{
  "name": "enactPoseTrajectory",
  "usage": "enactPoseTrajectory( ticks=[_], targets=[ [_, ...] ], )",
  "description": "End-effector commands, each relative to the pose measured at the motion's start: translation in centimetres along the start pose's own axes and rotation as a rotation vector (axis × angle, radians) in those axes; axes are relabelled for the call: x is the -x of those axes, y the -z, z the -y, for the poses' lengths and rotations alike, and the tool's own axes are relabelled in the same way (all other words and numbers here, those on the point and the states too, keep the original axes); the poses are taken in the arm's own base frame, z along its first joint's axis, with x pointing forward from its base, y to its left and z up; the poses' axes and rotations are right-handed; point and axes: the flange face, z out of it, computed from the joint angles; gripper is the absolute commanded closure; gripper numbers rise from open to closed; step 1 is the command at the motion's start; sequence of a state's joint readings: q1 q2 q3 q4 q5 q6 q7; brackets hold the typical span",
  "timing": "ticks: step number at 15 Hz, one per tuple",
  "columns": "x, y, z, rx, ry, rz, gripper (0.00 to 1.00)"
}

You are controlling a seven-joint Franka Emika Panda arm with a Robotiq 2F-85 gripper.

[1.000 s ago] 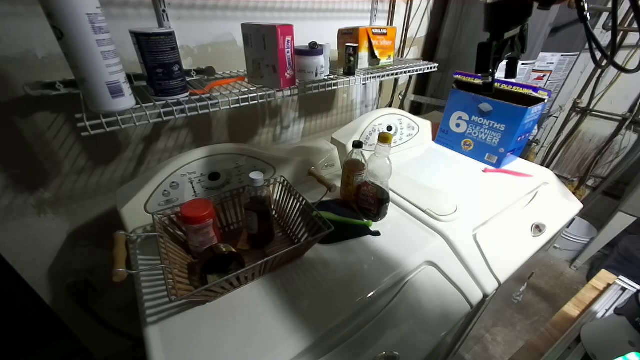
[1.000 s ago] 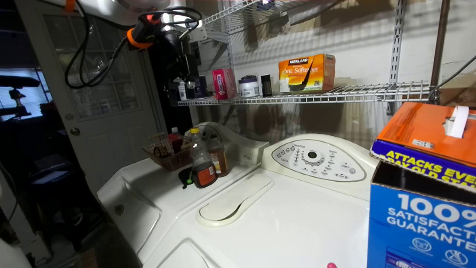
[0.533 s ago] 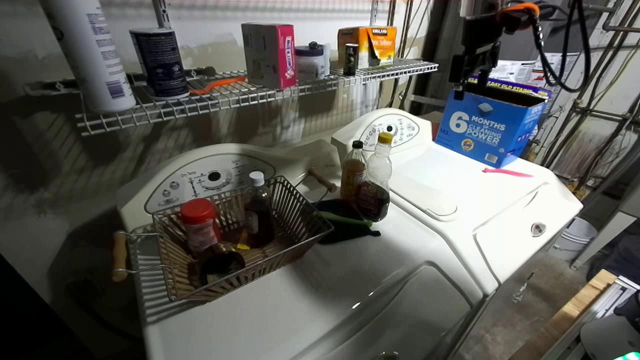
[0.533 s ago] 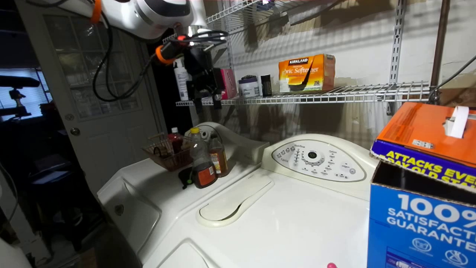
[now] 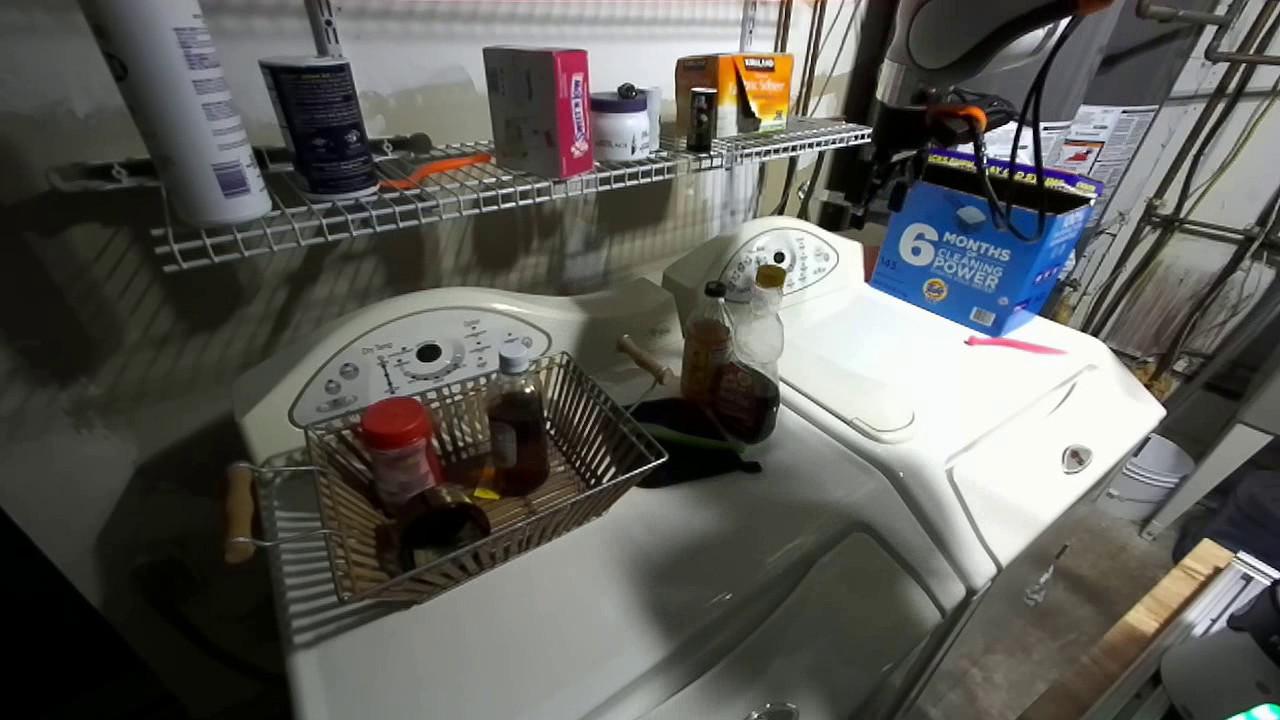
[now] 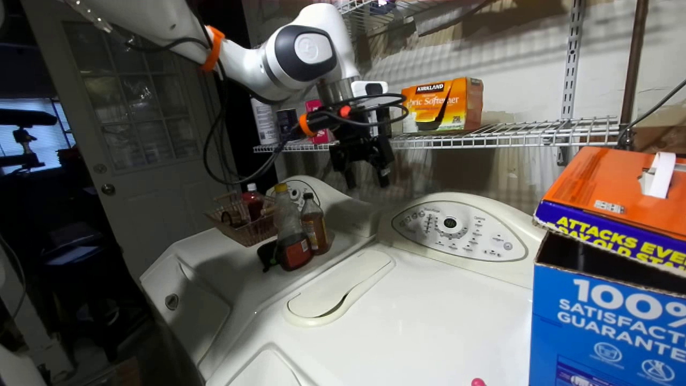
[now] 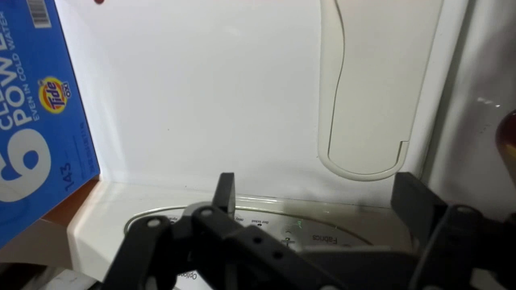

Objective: Press a button on the washing machine on the right.

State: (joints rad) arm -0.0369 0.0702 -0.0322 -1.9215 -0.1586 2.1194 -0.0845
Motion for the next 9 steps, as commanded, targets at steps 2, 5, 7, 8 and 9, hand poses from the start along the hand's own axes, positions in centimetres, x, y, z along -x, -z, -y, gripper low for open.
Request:
enactPoseTrajectory(
  ticks=[2,5,7,8,9],
  targets=[
    [-2.9,-2.9,-4.0,-0.039,0.055,-0.056,0.00],
    [-4.2,-4.6,-5.5,-0.051,0.014,-0.100,0.26],
    [-5.1,-5.8,-5.9,-0.067,0.001,-0.113,0.41],
    [-5.4,-6.3,-6.1,-0.063,-0.002,-0.124,0.49],
    [-5.9,-6.7,-6.3,-0.075,-0.015,-0.131,0.55]
  ],
)
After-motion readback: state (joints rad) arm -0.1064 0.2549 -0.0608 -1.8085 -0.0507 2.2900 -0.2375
